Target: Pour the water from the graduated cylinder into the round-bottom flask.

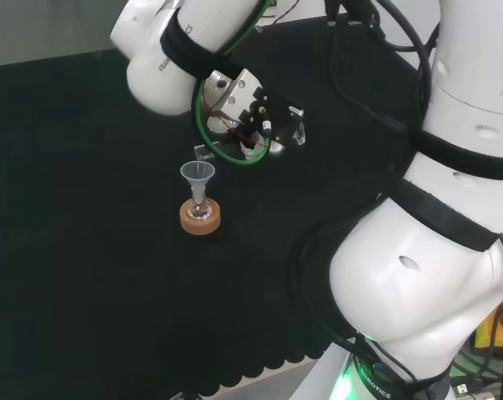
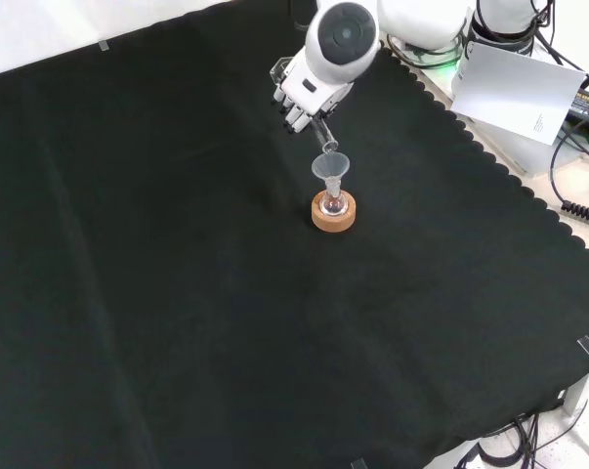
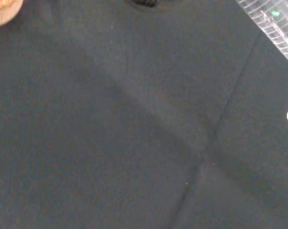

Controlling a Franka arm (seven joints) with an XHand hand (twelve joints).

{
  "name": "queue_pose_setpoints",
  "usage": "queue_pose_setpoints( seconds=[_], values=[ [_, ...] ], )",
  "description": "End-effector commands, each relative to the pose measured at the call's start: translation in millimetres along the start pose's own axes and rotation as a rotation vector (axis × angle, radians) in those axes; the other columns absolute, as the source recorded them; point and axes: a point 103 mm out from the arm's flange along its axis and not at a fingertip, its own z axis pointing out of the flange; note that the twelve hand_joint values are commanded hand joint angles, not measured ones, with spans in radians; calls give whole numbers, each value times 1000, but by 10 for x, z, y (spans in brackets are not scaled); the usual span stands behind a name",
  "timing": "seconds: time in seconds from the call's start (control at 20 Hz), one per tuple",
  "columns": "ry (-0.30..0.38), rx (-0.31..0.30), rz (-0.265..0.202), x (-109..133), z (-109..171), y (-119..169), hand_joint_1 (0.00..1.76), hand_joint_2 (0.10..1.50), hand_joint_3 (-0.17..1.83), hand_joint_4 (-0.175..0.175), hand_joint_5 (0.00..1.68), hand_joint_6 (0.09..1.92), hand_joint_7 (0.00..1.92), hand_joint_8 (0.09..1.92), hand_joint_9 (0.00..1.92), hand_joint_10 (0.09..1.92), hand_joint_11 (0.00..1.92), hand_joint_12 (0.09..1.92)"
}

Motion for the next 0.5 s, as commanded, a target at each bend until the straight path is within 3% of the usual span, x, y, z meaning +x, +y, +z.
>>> queue_pose_setpoints(
  seconds=[0.05, 0.2, 0.5],
  values=[
    [237, -110, -15, -172, 129, -38, 1278, 1064, 0, -175, 1079, 845, 1103, 829, 1451, 87, 1250, 727],
    [293, -132, -31, -218, 159, -23, 1277, 1064, 0, -175, 1078, 847, 1102, 831, 1451, 87, 1250, 727],
    [447, -236, -96, -341, 235, 49, 1277, 1065, 0, -175, 1076, 851, 1099, 835, 1449, 87, 1250, 727]
  ],
)
